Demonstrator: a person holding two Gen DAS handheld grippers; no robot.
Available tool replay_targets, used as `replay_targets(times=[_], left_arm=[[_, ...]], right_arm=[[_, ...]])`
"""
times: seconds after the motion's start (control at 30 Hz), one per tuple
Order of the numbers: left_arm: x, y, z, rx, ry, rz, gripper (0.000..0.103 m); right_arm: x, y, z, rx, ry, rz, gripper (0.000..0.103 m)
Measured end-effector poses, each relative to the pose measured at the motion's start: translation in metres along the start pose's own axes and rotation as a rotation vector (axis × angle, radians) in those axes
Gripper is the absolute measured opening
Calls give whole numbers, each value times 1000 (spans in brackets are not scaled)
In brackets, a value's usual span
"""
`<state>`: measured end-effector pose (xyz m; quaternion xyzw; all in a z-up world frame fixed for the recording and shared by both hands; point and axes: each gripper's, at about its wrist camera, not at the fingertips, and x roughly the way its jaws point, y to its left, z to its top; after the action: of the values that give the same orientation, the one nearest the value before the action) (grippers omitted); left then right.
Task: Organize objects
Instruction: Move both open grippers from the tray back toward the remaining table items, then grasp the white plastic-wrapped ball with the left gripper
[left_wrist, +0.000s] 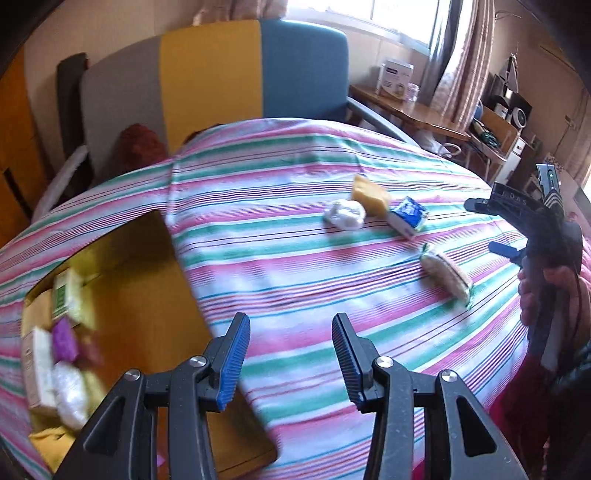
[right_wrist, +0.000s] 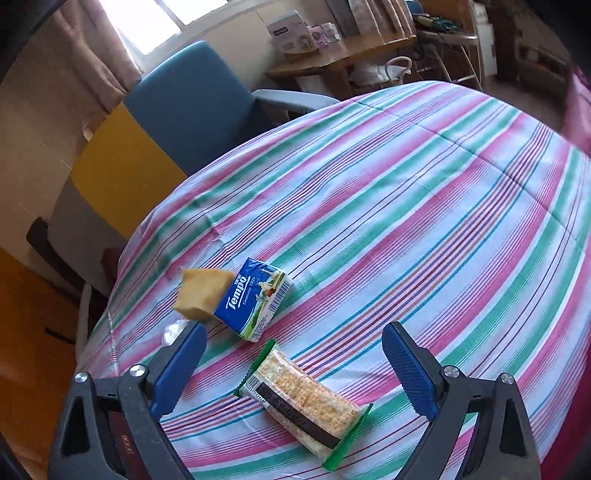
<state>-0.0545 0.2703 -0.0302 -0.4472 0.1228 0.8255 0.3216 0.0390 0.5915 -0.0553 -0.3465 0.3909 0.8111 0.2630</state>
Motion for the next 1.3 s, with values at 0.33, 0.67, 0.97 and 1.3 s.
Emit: replay_targets(times=[0.33, 0.67, 0.97, 1.3], left_arm=[[79, -13, 51, -149, 105, -149, 47], [150, -24, 110, -199, 93, -140, 53], [192, -39, 107, -99, 133, -81, 37], [143, -30, 44, -61, 174, -84, 36]], right_arm=[[0, 2, -1, 9, 28, 61, 98], [0, -7, 2, 74, 35, 123, 98], [7, -1, 0, 47, 53, 122, 98], [11, 7, -3, -15, 76, 89, 98]])
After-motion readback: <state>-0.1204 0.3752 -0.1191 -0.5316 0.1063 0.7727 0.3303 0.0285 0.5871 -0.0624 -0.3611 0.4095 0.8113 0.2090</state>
